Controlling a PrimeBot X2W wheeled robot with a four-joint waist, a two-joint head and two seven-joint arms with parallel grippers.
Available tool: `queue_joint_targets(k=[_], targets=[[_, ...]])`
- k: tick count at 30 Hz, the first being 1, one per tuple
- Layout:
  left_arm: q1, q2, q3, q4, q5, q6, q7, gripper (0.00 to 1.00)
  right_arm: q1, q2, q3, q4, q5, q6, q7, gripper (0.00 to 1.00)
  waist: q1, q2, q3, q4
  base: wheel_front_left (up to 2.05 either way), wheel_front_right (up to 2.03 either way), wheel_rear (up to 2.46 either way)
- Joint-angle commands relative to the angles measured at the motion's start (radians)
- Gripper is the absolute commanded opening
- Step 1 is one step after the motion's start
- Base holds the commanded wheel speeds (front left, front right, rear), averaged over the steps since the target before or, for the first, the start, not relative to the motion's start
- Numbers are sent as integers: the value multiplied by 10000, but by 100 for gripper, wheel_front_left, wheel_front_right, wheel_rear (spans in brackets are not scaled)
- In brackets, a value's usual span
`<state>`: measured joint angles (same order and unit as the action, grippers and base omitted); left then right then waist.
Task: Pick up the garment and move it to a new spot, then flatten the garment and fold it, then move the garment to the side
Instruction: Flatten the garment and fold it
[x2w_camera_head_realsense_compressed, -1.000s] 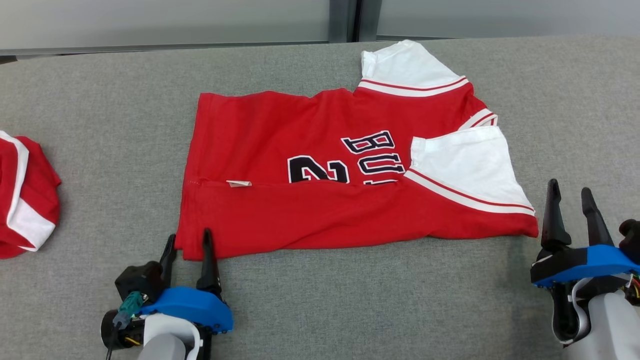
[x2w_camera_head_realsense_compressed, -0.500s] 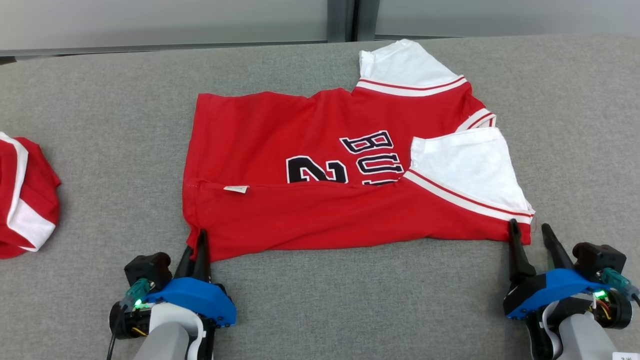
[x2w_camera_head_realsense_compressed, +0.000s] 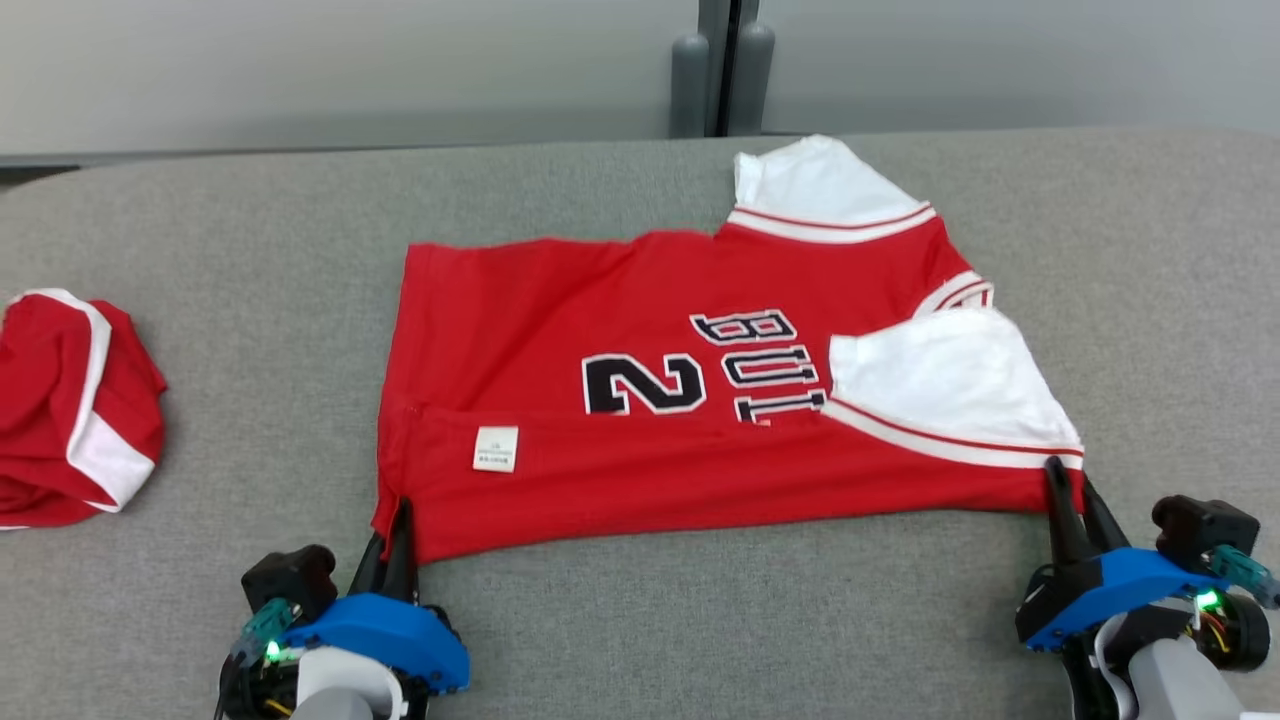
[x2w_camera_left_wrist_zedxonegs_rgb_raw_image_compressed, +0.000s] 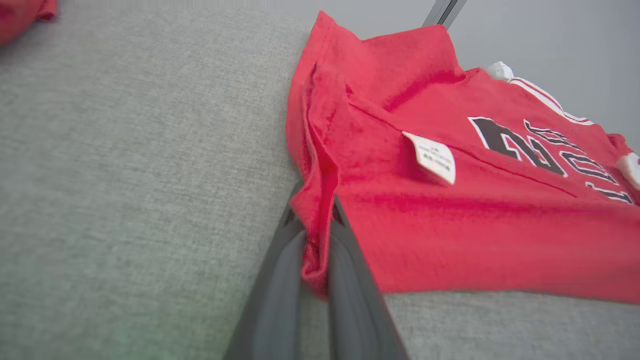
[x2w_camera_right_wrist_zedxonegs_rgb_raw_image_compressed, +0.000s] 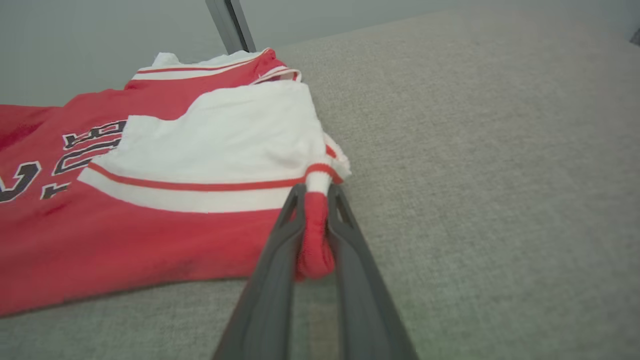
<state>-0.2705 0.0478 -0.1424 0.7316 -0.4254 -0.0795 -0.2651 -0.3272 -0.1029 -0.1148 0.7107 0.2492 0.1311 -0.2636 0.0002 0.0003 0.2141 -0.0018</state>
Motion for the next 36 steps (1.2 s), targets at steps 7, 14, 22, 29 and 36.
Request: queue_joint_targets(k=[7,14,22,29,36], targets=[[933,75,383,-226,185,-1,7,0,862,-295,16,-142,408,-12,-28,0,-2,-3,-1074,-64,0,0,0],[1748,69,137,-184,-15,131,7,100,1783,-227,486,112,929,-11,-32,99,-2,-3,-1460,17,0,0,0],[753,122,326,-749,371,133,7,100,937,-443,492,-474,502,-3,-29,100,-2,-3,-900,24,0,0,0],[-1803,839,59,537,665,-185,712,100,-399,-456,751,-899,123,-3,-25,100,-2,-3,6,-98,0,0,0],[-4086,1557,-149,1508,294,-458,1569,100,-1849,-449,1502,-1191,302,-3,-25,100,-2,-3,1244,-410,0,0,0]])
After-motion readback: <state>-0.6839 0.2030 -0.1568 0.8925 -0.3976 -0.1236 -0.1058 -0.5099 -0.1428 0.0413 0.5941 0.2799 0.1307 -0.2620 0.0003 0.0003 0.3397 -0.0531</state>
